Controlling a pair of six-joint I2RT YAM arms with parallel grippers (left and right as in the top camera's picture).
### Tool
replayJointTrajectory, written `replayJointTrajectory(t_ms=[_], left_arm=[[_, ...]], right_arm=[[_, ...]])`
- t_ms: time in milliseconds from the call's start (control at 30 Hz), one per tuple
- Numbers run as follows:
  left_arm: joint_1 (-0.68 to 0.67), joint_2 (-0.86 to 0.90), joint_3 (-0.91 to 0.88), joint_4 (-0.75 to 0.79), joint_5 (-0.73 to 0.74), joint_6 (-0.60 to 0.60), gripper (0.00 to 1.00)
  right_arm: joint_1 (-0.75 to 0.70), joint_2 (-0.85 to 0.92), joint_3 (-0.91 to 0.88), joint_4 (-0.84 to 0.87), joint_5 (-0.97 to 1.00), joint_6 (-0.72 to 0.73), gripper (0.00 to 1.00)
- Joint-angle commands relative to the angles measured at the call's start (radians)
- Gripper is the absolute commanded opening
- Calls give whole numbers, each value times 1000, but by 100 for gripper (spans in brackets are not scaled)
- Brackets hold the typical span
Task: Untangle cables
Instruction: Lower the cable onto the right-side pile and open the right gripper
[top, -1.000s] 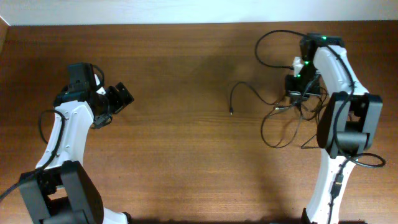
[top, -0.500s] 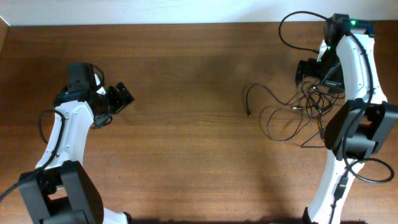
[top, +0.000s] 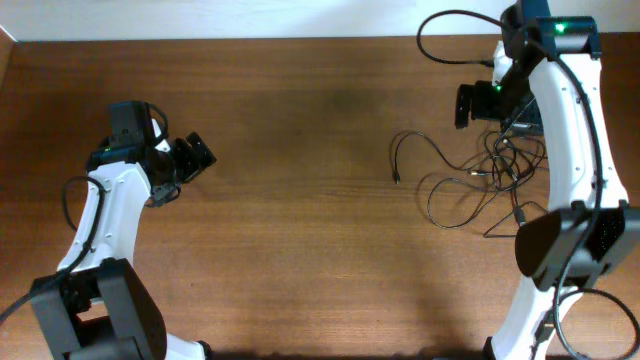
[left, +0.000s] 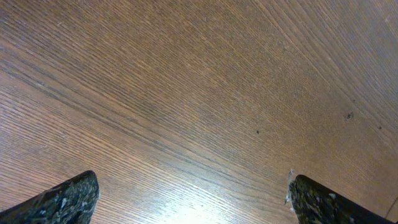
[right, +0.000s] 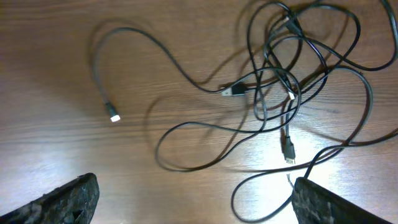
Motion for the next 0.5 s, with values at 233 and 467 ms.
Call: replayJointTrajectory(t_ms=[233,467], left_arm=[[1,-2,-10,-1,8,-8,99],[1,-2,-10,-1,8,-9,99]], right_arm=[[49,-319,-512,267,-2,47,99],[49,-321,-892,568,-6,102,98]])
